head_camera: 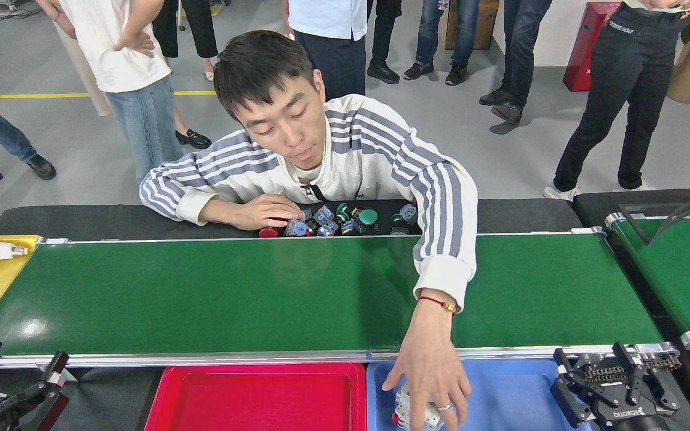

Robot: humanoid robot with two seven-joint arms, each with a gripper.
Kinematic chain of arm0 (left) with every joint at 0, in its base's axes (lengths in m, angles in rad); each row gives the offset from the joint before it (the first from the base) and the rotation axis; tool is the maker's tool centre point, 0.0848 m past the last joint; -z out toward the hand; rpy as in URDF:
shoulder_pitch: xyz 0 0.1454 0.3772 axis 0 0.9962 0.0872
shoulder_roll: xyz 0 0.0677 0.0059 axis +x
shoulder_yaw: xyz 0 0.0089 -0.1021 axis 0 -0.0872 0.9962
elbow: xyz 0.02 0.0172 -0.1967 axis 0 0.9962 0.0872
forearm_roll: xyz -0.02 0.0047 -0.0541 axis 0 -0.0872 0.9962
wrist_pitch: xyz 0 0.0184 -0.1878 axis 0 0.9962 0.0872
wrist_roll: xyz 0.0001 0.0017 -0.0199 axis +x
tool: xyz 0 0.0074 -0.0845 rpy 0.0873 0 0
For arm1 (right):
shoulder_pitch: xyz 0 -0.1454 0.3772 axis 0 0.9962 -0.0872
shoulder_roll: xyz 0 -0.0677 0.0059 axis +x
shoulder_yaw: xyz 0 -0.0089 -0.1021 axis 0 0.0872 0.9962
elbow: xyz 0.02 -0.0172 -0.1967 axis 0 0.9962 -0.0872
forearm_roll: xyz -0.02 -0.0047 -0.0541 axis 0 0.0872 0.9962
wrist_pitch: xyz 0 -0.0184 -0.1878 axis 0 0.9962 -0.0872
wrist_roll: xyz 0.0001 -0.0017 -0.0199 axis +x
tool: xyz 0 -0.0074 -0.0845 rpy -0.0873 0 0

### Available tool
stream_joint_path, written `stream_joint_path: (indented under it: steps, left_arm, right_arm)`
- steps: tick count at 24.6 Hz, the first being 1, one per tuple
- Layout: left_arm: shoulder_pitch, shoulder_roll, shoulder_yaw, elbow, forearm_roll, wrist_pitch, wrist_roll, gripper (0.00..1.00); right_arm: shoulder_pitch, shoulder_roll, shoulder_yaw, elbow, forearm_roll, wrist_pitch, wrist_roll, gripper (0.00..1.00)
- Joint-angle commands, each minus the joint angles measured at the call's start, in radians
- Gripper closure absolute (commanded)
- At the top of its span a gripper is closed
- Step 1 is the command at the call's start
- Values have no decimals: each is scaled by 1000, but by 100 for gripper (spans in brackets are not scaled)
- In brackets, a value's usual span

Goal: Pick switch part from conveyor to tray

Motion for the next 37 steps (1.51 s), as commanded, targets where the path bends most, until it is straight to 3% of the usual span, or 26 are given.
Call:
stream_joint_path:
  steps: [1, 4, 8, 12, 18, 37]
  left_arm:
    - [2, -8, -7, -4, -26, 142, 12, 0]
    - [5, -49, -21, 1, -49, 290, 13, 0]
    - [31, -69, -22, 2, -46, 244, 13, 0]
    - [32, -87, -41, -1, -44, 109, 13, 0]
    - [43, -173, -50, -5, -44, 90, 13, 0]
    - [43, -150, -73, -4, -43, 107, 13, 0]
  right_arm:
    - [-1, -7, -4, -10, -3, 0, -8, 0]
    - [0, -5, -4, -10, -1, 5, -6, 0]
    - [0, -5, -4, -11, -1, 2, -8, 0]
    - [0, -5, -5, -10, -3, 8, -6, 0]
    - [2, -5, -9, -10, -3, 8, -6, 0]
    - [9, -7, -9, -10, -1, 11, -6, 0]
